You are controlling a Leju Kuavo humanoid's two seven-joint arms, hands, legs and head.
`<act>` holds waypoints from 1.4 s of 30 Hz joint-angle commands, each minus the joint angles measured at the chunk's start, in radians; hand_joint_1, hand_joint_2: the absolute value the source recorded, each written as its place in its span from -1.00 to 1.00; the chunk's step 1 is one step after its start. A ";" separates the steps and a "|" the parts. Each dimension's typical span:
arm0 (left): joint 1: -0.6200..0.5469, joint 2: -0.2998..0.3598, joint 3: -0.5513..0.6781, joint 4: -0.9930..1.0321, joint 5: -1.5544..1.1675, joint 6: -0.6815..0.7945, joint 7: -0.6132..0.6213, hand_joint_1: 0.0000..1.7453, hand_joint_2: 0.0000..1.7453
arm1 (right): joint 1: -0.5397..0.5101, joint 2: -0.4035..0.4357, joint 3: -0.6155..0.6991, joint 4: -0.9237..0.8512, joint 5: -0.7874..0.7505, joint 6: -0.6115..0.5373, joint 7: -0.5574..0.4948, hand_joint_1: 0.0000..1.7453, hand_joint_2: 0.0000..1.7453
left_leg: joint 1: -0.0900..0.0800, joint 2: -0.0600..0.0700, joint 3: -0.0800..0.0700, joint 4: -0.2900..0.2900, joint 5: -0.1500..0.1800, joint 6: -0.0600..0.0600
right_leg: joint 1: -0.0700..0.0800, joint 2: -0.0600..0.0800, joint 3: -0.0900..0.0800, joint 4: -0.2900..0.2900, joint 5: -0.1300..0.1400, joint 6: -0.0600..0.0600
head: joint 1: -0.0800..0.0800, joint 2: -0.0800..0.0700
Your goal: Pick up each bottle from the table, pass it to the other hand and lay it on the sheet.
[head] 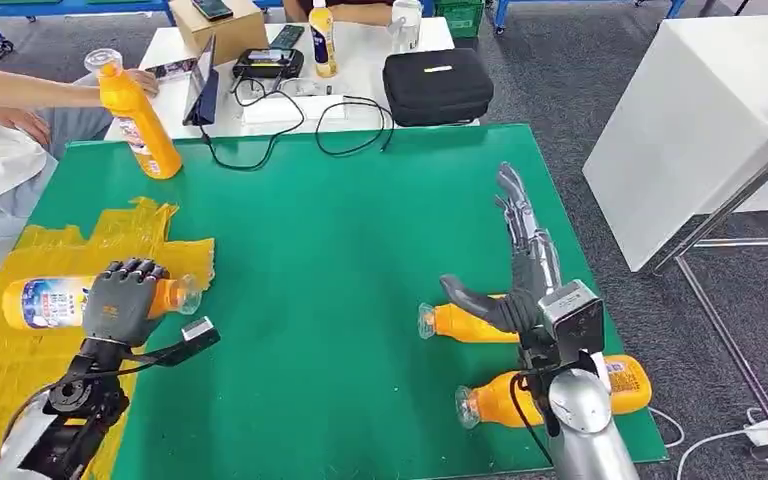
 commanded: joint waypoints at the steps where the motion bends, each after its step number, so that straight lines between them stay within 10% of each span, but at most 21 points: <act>1: -0.143 -0.126 0.262 0.322 0.259 -0.103 -0.184 1.00 1.00 | -0.039 0.008 0.029 0.082 0.000 -0.007 0.001 -1.00 1.00 | 0.001 0.000 0.002 0.000 -0.001 -0.001 | 0.001 -0.001 0.003 -0.001 0.000 0.000 | 0.000 0.000; 5: -0.146 -0.121 0.264 0.323 0.264 -0.109 -0.189 1.00 1.00 | -0.040 0.011 0.033 0.086 0.002 -0.007 0.002 -1.00 1.00 | 0.001 -0.001 0.004 -0.001 -0.001 -0.001 | 0.001 0.000 0.004 -0.001 -0.001 0.000 | 0.000 0.000; 7: -0.150 -0.121 0.273 0.337 0.273 -0.124 -0.178 -0.94 1.00 | -0.041 0.013 0.034 0.089 0.004 -0.007 0.003 -1.00 1.00 | 0.001 0.000 0.003 0.000 -0.001 -0.001 | 0.001 0.001 0.004 -0.001 -0.001 0.000 | 0.000 0.000; 8: -0.152 -0.120 0.274 0.340 0.274 -0.129 -0.174 -1.00 1.00 | -0.042 0.014 0.034 0.090 0.005 -0.007 0.004 -1.00 1.00 | 0.001 0.000 0.005 0.000 -0.002 -0.001 | 0.001 0.001 0.006 -0.001 -0.001 0.000 | 0.000 0.000; 42: -0.114 -0.139 0.227 0.369 0.166 -0.237 -0.076 -1.00 1.00 | -0.092 0.054 0.033 0.174 0.020 0.015 0.019 -1.00 1.00 | 0.000 0.000 0.010 -0.001 -0.001 0.000 | 0.001 0.000 0.011 -0.001 0.000 0.000 | 0.000 0.000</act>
